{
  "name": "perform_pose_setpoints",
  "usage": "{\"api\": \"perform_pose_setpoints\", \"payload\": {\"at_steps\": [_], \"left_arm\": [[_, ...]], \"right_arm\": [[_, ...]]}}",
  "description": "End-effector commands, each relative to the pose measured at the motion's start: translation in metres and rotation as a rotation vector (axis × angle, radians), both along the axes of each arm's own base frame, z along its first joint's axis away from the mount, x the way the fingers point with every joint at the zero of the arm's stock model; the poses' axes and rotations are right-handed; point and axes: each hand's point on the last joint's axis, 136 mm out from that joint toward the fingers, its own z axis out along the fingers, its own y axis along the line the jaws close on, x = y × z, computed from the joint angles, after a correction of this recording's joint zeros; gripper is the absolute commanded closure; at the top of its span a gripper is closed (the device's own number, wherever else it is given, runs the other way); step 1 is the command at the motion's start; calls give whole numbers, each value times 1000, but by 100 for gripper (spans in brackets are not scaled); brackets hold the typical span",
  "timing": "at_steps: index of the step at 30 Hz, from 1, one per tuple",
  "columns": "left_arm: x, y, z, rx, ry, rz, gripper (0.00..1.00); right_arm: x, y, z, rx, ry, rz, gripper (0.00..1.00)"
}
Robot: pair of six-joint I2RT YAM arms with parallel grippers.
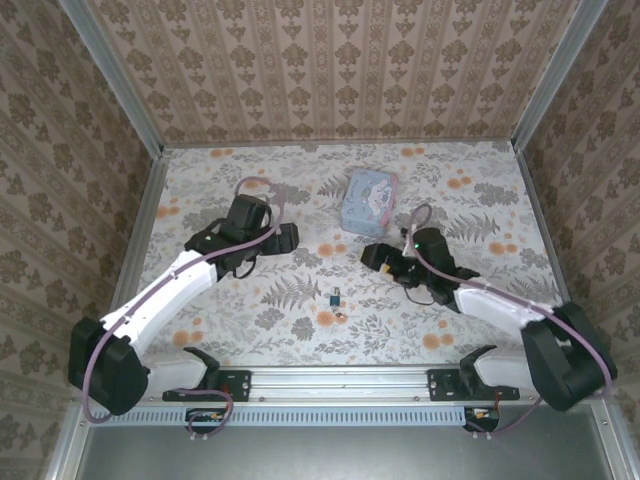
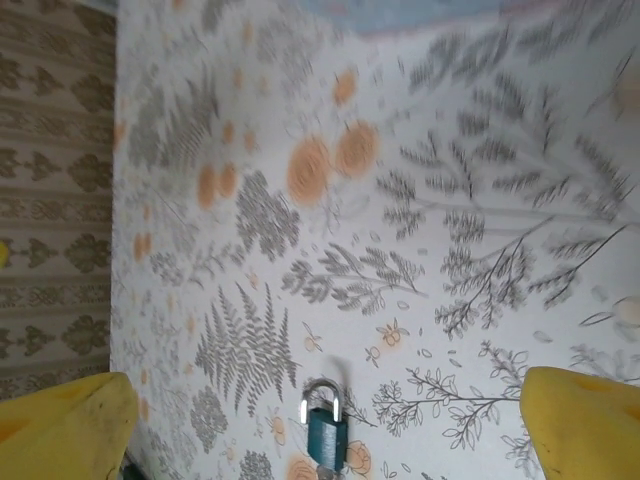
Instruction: Unlock the padlock with the key
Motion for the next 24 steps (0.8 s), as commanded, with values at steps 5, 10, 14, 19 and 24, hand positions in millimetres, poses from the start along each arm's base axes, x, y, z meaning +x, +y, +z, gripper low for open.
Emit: {"api": "perform_pose_setpoints", "payload": {"at_steps": [5, 10, 14, 19, 24], "left_arm": [[12, 85, 28, 109, -142, 235, 0], [22, 139, 61, 204, -359, 367, 0], [30, 168, 71, 300, -453, 424, 0], [42, 186, 50, 443, -453, 407, 0], [55, 198, 16, 412, -495, 411, 0]], "right_arm": [[29, -69, 62, -212, -128, -118, 0], [55, -119, 88, -428, -235, -294, 1], [70, -148, 103, -515, -330, -396, 0], [79, -182, 99, -653, -404, -511, 1], [78, -217, 71, -763, -346, -584, 0]]}}
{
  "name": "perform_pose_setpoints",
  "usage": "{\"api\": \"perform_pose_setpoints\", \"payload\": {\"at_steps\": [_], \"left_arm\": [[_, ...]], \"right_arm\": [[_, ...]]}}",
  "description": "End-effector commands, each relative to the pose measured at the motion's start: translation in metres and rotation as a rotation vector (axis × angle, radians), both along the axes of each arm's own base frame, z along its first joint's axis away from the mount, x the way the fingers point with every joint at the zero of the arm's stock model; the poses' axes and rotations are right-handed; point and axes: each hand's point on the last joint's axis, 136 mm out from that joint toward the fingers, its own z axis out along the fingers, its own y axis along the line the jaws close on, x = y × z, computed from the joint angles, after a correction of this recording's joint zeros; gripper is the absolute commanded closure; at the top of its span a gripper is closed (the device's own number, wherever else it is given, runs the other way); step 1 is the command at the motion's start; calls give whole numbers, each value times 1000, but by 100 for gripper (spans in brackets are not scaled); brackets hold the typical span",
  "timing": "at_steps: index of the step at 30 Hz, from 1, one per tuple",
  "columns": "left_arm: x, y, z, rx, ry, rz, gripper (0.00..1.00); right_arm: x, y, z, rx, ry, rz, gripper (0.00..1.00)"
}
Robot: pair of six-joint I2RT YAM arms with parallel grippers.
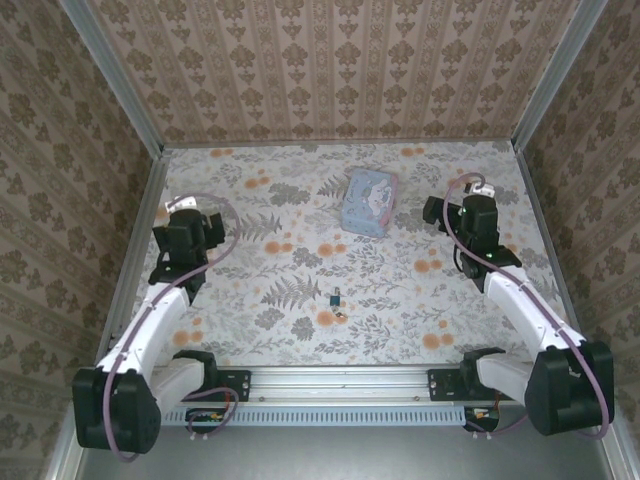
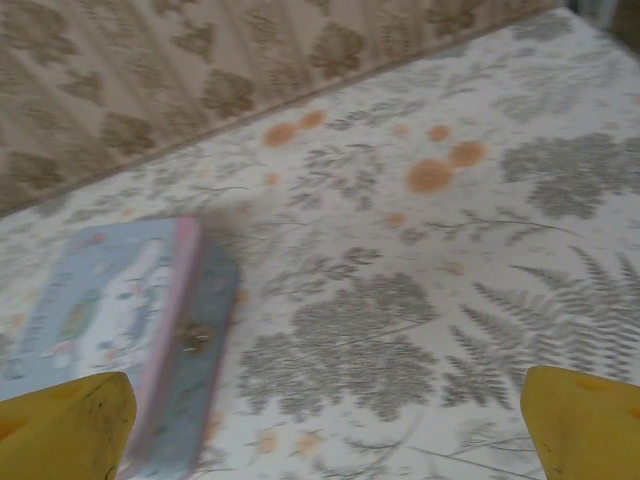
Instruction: Unlock the padlock with the key
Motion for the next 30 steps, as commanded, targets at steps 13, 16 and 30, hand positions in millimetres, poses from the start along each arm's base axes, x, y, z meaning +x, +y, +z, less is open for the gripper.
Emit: {"api": "perform_pose_setpoints", "payload": {"at_steps": [13, 16, 30], "left_arm": [[42, 0, -61, 53, -117, -106, 0], [43, -3, -66, 41, -151, -138, 0], [56, -6, -87, 34, -109, -157, 0]], "right_arm": [[7, -62, -51, -185, -84, -131, 0], [12, -50, -61, -174, -119, -59, 1], [13, -18, -83, -190, -191, 130, 0]]}}
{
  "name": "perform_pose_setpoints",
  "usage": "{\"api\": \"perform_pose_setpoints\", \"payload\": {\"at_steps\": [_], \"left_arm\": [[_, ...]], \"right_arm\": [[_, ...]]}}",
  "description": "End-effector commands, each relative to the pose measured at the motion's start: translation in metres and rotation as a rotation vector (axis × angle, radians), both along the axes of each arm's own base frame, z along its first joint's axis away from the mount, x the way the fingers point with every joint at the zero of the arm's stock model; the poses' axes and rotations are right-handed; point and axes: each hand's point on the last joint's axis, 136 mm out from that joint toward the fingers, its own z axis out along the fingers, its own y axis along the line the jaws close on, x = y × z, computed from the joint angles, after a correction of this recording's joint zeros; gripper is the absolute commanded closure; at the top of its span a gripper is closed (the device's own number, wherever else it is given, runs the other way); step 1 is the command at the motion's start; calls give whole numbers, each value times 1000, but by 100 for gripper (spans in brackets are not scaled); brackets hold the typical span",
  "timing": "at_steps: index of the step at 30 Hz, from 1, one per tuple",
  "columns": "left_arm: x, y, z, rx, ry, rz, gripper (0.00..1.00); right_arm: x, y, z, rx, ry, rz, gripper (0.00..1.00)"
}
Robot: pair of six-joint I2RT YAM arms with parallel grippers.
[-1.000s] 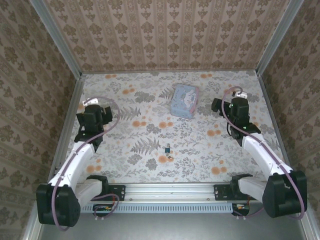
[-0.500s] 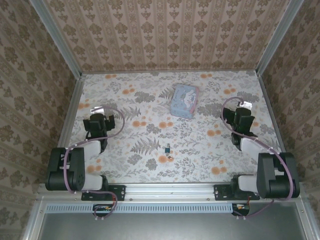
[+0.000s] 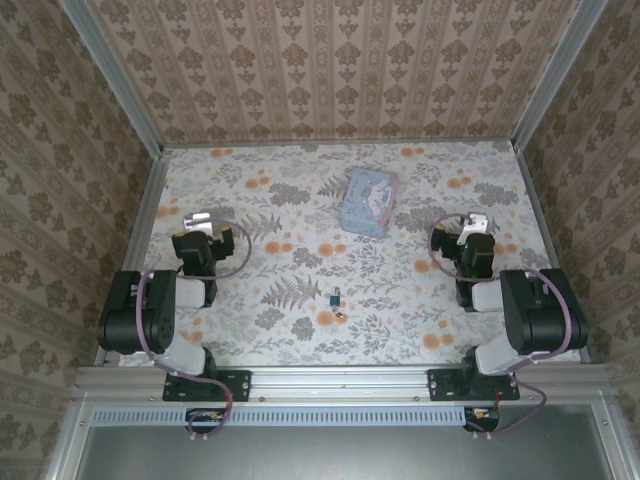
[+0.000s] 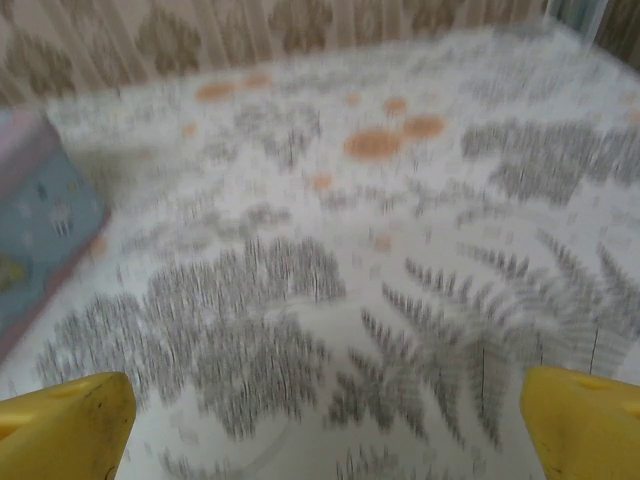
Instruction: Unlock the padlock with the key
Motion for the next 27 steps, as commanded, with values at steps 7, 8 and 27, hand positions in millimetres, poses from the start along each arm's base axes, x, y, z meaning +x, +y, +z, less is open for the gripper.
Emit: {"api": "perform_pose_setpoints", "payload": {"at_steps": [7, 8, 27], "left_arm": [[10, -1, 10, 6, -19, -16, 0], [10, 0, 10, 5, -18, -16, 0], [11, -11, 10, 7, -19, -83, 0]], "right_arm": [[26, 19, 19, -47, -13, 91, 0], [25, 19, 19, -46, -14, 90, 1], [24, 27, 19, -82, -13, 109, 0]]}}
